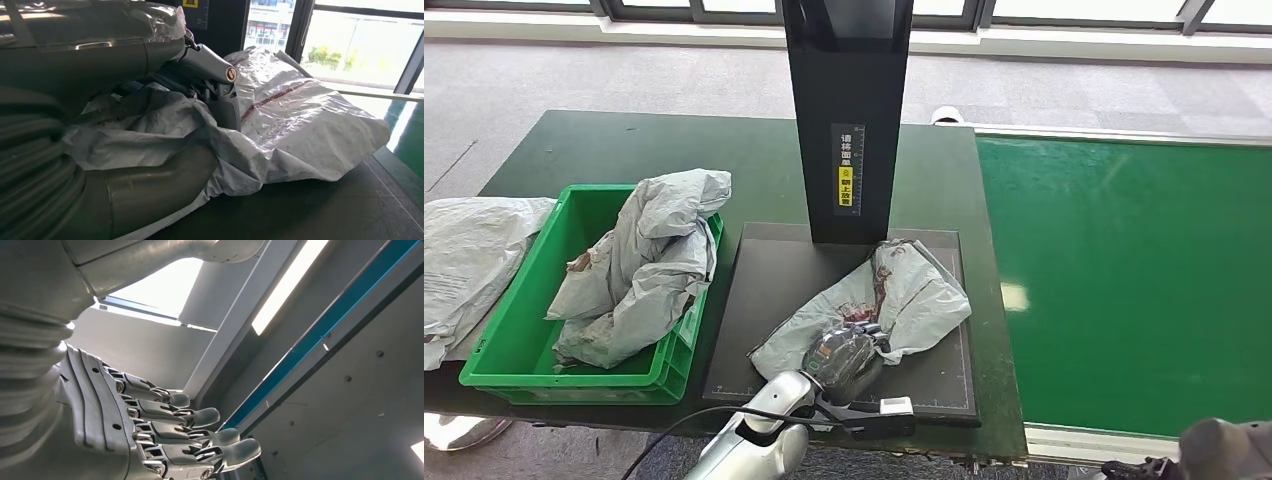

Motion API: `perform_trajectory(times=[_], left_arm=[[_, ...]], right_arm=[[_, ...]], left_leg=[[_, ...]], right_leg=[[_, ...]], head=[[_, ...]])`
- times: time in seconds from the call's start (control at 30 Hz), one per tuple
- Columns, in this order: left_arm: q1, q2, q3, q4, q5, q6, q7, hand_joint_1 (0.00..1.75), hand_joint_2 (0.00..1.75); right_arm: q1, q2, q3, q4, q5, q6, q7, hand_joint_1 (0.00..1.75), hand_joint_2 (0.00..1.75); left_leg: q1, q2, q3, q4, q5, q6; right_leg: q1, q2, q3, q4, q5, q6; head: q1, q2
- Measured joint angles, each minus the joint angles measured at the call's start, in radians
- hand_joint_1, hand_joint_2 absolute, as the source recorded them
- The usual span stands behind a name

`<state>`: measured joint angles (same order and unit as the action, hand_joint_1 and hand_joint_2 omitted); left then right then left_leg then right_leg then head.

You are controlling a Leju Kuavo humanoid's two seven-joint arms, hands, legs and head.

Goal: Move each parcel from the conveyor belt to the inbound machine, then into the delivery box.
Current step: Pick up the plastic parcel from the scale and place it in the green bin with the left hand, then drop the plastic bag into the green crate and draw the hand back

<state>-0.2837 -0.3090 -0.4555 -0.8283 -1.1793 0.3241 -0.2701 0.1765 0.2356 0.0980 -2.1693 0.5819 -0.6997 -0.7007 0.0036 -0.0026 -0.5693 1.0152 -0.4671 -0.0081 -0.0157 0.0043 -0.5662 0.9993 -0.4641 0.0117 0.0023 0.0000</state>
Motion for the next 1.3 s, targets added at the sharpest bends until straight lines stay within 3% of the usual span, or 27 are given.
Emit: perform_trajectory(times=[0.47,0.6,1.07,1.3], left_arm=[[0.000,0.000,0.002,0.002,0.000,0.030,0.000,1.75,1.75],[0.008,0.001,0.008,-0.044,0.001,0.116,-0.004,1.75,1.75],[0.227,0.041,0.118,-0.753,0.133,0.356,-0.131,1.75,1.75],[0.288,0.044,0.151,-0.910,0.134,0.373,-0.148,1.75,1.75]], right_arm=[[0.011,0.011,0.000,-0.014,0.023,0.000,0.000,0.00,1.75],[0.020,0.015,0.000,-0.026,0.034,0.000,0.000,0.00,1.75],[0.060,0.028,0.000,-0.069,0.058,0.000,0.000,0.00,1.75],[0.070,0.033,0.000,-0.082,0.059,0.000,0.000,0.00,1.75]], left_leg=[[0.000,0.000,-0.001,0.000,0.000,0.000],[0.000,0.000,-0.002,0.000,0.000,0.000],[0.000,-0.001,-0.004,0.000,0.000,-0.001],[0.000,-0.001,-0.004,0.000,-0.001,-0.001]], right_leg=[[0.000,0.000,-0.001,0.000,0.000,0.000],[0.000,0.000,-0.002,0.000,0.000,0.000],[0.000,0.000,-0.004,0.001,-0.001,-0.001],[0.000,-0.001,-0.004,0.001,-0.002,-0.001]], head=[[0.000,0.000],[0.000,0.000],[0.000,0.000],[0.000,0.000]])
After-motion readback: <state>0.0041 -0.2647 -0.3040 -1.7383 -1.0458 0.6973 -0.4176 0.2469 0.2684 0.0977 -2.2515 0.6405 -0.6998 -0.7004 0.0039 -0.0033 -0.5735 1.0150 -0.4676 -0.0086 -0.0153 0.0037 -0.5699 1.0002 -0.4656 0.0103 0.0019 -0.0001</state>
